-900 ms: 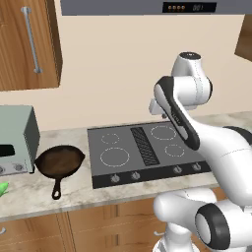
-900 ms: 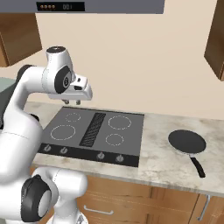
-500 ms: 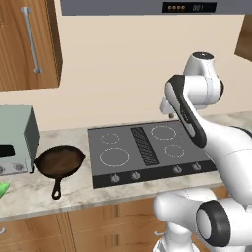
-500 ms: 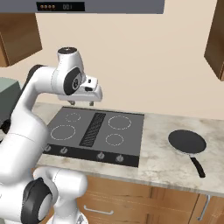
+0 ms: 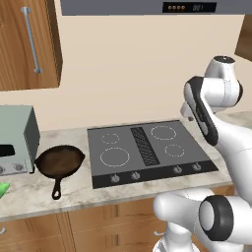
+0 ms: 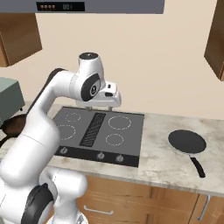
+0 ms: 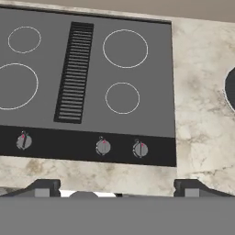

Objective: Place both pans onto different burners. Then place the corn and the steak on different pans.

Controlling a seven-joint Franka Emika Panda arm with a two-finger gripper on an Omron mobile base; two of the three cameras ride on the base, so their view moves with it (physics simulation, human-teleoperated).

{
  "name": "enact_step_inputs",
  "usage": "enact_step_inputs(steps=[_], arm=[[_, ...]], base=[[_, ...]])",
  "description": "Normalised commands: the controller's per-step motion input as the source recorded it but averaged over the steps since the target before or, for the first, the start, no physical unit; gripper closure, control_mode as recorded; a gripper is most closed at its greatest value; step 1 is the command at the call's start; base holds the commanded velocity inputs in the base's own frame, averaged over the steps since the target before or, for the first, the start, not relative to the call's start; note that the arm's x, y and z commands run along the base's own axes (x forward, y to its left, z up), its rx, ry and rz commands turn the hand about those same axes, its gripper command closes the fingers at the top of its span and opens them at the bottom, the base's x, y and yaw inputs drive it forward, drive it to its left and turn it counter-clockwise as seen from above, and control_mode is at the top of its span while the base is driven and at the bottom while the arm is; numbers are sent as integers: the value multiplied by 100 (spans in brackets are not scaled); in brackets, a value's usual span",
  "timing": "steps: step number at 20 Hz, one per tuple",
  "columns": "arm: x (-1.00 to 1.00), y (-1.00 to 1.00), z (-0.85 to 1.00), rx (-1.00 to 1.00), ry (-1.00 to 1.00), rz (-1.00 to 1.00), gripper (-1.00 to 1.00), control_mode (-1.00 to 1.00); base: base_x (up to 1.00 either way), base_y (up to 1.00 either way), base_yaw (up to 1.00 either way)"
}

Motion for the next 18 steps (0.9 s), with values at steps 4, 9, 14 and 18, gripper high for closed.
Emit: enact_step_inputs(steps=[4, 9, 14, 18], arm=[[-1, -71, -14, 0, 7, 0, -100, -100], [0, -70, -6, 0, 7, 0, -100, -100], [0, -79, -25, 0, 5, 0, -100, -100], [0, -83, -34, 0, 2, 0, -100, -100]], base=[[0, 0, 0], [0, 0, 0], [0, 0, 0], [0, 0, 0]])
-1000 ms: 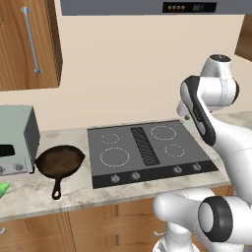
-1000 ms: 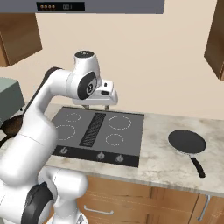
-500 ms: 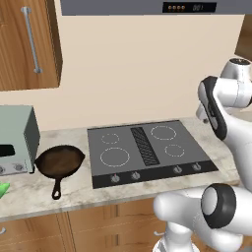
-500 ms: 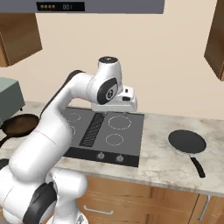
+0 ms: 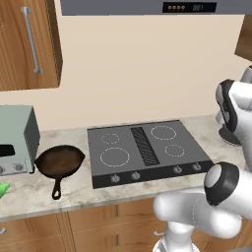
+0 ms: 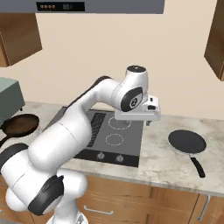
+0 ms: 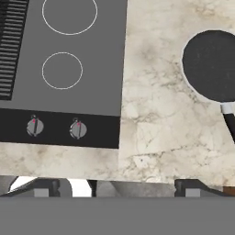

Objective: Place both pans onto different burners. Then place the corn and the steak on different pans.

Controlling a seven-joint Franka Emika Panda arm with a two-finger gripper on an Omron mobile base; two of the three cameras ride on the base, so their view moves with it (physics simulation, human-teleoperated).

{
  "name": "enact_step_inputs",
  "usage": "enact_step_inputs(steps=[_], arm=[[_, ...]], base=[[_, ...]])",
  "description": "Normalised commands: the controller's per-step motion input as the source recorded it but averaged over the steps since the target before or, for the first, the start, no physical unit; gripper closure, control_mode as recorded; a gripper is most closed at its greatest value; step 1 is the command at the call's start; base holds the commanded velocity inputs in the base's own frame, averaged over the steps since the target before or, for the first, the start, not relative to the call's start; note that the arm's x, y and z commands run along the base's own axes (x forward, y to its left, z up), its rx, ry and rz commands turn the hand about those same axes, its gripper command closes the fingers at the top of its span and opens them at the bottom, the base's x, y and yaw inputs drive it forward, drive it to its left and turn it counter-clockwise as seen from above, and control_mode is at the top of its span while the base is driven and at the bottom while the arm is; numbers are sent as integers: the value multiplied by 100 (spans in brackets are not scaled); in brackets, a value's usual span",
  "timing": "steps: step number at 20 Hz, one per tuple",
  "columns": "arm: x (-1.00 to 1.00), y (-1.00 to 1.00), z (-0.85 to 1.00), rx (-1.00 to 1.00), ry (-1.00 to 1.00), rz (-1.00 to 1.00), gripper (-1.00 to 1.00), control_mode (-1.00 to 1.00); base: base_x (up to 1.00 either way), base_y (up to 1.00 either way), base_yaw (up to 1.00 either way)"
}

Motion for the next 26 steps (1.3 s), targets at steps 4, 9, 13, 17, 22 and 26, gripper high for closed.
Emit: enact_step_inputs(steps=[4, 9, 13, 17, 22, 26], arm=[[0, -79, -35, 0, 1, 0, -100, -100], [0, -72, -27, 0, 2, 0, -100, -100], [0, -57, -25, 0, 5, 0, -100, -100], [0, -44, -24, 0, 8, 0, -100, -100], [0, -47, -21, 0, 7, 0, -100, -100], [0, -40, -21, 0, 5, 0, -100, -100]], base=[[0, 0, 0], [0, 0, 0], [0, 0, 0], [0, 0, 0], [0, 0, 0], [0, 0, 0]])
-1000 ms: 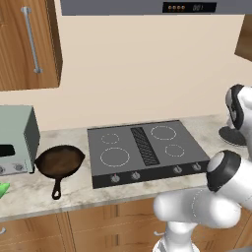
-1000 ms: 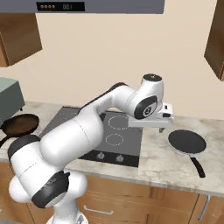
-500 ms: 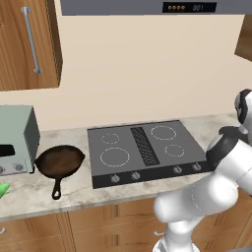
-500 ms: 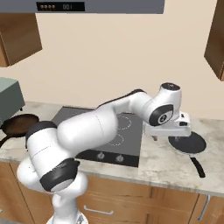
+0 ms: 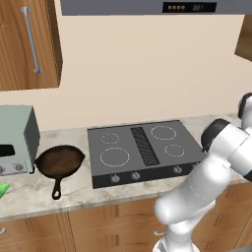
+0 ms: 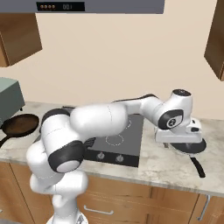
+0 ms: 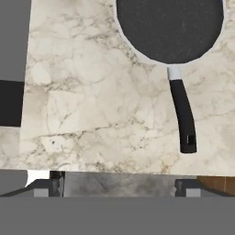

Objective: Place both pans onto different burners. Then place the corn and the steak on different pans.

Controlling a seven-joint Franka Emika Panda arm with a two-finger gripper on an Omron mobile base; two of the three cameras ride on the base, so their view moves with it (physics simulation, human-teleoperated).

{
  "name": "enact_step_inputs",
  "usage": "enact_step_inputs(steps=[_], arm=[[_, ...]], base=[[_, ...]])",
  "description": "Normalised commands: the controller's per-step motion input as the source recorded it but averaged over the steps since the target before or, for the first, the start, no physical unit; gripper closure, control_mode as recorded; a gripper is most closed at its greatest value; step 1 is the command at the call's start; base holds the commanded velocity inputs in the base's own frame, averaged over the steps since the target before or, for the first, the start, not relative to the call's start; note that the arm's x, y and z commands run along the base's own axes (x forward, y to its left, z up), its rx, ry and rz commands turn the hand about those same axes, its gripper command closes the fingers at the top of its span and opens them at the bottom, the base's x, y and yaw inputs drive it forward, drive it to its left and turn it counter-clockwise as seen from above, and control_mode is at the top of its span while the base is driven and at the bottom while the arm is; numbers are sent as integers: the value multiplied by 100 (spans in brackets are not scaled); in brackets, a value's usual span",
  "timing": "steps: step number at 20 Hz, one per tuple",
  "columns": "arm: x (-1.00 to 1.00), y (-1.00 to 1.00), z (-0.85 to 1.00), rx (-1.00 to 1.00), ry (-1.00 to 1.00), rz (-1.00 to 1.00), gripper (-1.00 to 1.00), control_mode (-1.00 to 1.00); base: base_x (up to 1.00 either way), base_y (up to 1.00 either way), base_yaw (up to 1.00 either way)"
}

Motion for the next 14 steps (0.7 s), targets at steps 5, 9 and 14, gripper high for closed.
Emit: enact_step_inputs(steps=[5, 9, 14], arm=[[0, -34, -30, 0, 0, 0, -100, -100], [2, -31, -18, 0, 0, 0, -100, -100], [5, -33, -6, 0, 0, 0, -100, -100]], base=[[0, 0, 0], [0, 0, 0], [0, 0, 0]])
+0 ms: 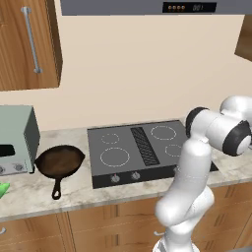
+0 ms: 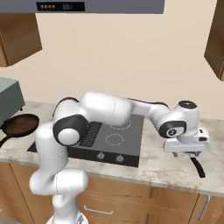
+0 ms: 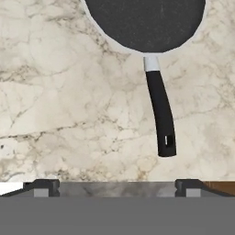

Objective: Place both pans onto different burners. Then place the corn and the steak on different pans.

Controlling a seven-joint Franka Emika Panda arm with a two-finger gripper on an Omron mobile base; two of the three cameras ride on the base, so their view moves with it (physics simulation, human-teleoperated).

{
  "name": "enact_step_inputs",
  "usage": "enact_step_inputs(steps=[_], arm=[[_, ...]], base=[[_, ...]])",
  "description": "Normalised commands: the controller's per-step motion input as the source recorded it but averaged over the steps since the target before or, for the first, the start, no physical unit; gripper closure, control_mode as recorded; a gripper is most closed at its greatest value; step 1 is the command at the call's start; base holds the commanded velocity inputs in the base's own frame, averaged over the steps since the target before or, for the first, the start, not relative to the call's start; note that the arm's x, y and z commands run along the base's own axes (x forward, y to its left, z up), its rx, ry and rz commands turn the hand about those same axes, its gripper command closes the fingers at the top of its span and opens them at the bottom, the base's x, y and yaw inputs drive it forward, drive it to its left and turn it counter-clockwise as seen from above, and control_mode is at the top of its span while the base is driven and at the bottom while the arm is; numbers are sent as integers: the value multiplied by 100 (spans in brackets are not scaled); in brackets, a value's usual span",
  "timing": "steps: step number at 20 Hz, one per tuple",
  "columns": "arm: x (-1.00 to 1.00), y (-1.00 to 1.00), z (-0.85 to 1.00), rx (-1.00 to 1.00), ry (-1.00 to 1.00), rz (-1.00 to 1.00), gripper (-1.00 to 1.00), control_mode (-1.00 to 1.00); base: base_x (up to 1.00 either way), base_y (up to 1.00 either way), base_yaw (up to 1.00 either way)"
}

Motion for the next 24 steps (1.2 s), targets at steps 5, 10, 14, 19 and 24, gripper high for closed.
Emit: enact_step_inputs(steps=[5, 10, 14, 19, 24], arm=[[11, -32, -10, 1, 0, 0, -100, -100], [4, -30, -3, 5, 0, 0, -100, -100], [6, -26, 0, 5, 0, 0, -100, -100], [1, -7, -10, 1, 2, 0, -100, -100], [0, 0, -29, 0, 1, 0, -100, -100]], base=[[0, 0, 0], [0, 0, 0], [0, 0, 0], [0, 0, 0], [0, 0, 0]])
